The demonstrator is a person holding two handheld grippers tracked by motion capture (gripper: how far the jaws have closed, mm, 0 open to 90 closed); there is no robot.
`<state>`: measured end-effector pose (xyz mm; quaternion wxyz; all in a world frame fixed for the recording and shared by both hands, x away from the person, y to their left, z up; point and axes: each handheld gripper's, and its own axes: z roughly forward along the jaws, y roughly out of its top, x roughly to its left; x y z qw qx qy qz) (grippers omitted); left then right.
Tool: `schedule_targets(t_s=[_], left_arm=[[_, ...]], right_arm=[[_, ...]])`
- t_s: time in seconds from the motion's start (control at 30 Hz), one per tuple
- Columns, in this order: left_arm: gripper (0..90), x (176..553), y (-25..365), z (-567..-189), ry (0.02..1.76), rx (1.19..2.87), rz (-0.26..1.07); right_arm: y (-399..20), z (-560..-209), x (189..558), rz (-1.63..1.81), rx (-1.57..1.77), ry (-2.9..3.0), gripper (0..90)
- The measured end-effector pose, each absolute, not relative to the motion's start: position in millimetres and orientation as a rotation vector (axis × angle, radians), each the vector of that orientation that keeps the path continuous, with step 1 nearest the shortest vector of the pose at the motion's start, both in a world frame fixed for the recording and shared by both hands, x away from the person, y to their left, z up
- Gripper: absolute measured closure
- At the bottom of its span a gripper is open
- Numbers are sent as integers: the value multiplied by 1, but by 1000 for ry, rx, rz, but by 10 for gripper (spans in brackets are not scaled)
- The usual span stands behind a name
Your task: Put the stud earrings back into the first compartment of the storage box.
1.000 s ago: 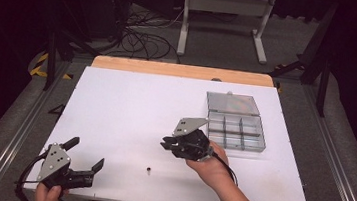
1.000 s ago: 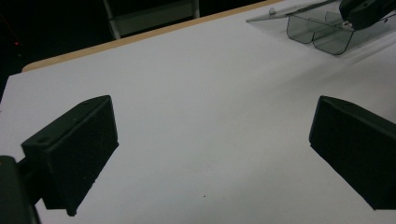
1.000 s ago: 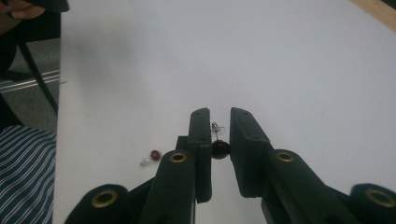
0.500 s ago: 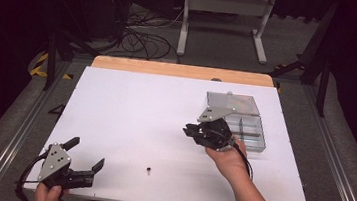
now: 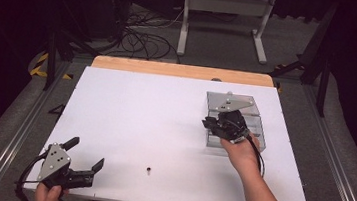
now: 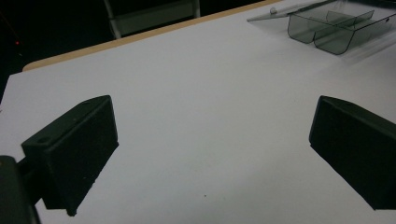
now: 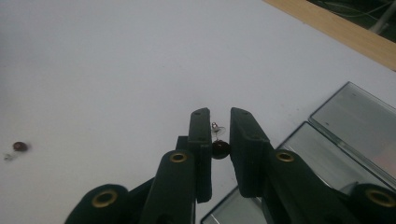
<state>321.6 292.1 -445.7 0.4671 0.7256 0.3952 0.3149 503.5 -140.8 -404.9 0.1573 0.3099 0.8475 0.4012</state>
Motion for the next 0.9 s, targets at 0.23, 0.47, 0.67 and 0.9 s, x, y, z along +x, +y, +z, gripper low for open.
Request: schedule_targets(t_s=[0.23,0.47,0.67,0.9], left_arm=[[17,322,292,-446,970,1781,779],[17,322,293,-446,968,1782,782],[17,322,293,-446,970,1779,777],[17,322,293,-445,967,1781,781]], right_arm=[[-153,-414,516,1108,969,2402,793],[-157,-425,527,1053,1022,2399,793],[-158,-435,539,1004,1067,2397,793],[-157,-443,545,950,1095,2411,792]])
